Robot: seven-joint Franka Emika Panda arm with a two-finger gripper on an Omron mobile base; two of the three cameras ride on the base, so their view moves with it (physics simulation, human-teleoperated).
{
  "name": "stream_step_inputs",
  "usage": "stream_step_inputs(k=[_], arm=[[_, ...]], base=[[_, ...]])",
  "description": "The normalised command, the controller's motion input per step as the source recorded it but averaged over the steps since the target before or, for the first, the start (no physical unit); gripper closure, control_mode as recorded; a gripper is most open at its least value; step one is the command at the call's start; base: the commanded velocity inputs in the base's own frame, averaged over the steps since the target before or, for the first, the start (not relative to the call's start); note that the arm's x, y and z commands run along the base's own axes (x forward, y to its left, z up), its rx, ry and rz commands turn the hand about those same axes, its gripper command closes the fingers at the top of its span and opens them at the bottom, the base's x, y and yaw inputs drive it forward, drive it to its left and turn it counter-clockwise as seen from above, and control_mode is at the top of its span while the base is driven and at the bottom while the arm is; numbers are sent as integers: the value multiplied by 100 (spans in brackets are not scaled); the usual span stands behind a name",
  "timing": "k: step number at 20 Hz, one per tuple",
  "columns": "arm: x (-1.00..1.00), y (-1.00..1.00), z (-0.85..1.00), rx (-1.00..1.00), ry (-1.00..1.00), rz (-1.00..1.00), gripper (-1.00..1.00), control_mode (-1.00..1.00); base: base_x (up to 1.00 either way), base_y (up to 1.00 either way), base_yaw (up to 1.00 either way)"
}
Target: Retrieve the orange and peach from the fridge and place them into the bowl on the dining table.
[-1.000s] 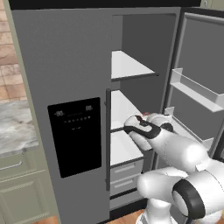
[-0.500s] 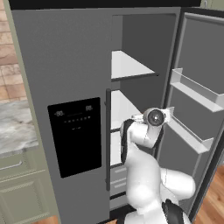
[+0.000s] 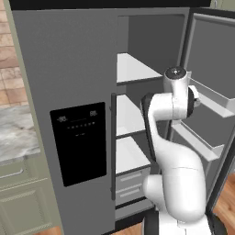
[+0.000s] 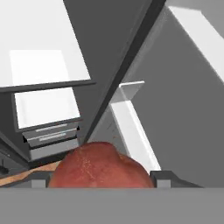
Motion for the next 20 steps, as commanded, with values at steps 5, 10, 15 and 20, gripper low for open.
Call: stream_step_inputs(k=[5,10,15,20], arm=[[-86,29,-7,-2,27,13,100,-100],[-54,21,-9,0,17,22,100,-100],[-51,-8,0,7,2,21,100,-100],[-33,-16,-1,12,-26,17,100,-100]], base=[[0,0,0],[0,0,0],[0,0,0],[0,0,0]])
